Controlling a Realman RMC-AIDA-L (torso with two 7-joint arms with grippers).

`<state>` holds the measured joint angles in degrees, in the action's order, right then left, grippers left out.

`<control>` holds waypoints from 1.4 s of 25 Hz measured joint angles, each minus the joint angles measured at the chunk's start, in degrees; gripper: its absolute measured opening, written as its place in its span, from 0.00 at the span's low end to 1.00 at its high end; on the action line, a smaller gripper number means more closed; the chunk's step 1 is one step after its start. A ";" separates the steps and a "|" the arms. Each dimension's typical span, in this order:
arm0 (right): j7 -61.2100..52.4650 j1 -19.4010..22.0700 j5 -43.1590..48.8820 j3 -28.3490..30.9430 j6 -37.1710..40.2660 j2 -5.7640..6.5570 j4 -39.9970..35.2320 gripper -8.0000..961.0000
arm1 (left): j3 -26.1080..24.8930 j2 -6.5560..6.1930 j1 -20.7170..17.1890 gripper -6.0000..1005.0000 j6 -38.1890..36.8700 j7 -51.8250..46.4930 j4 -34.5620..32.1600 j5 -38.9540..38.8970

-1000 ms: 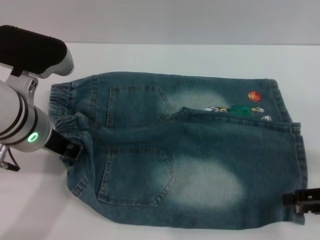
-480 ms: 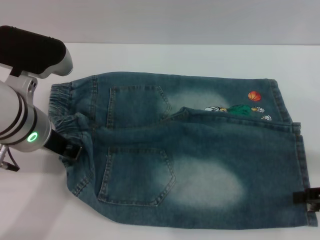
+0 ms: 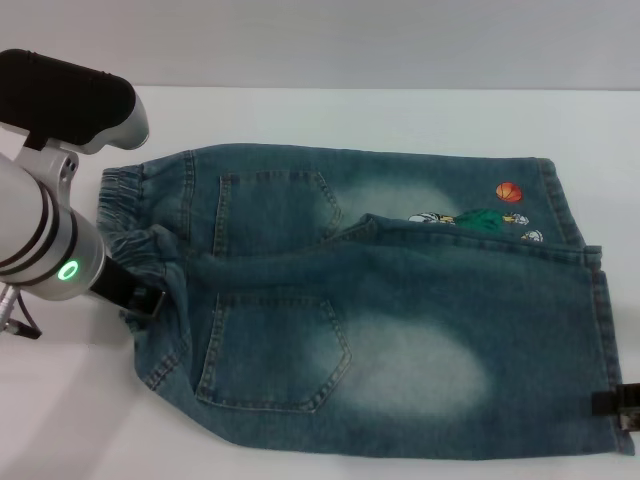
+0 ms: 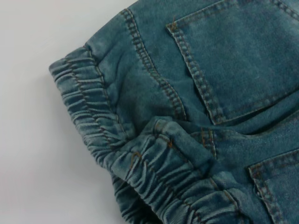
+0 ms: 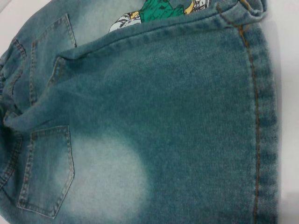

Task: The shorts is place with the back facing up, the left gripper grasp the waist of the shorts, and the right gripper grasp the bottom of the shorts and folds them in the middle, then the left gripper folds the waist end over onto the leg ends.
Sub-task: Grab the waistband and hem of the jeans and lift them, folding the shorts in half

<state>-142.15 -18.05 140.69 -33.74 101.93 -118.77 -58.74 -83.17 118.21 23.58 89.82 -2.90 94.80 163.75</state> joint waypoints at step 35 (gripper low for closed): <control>-0.03 -3.26 -1.23 -2.56 -1.00 -0.19 1.83 0.66 | -0.10 0.00 0.94 0.21 -0.10 0.09 -0.84 0.00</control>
<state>-142.19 -21.31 139.46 -36.30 100.92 -118.96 -56.91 -83.27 118.21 24.52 89.73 -2.81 93.96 163.75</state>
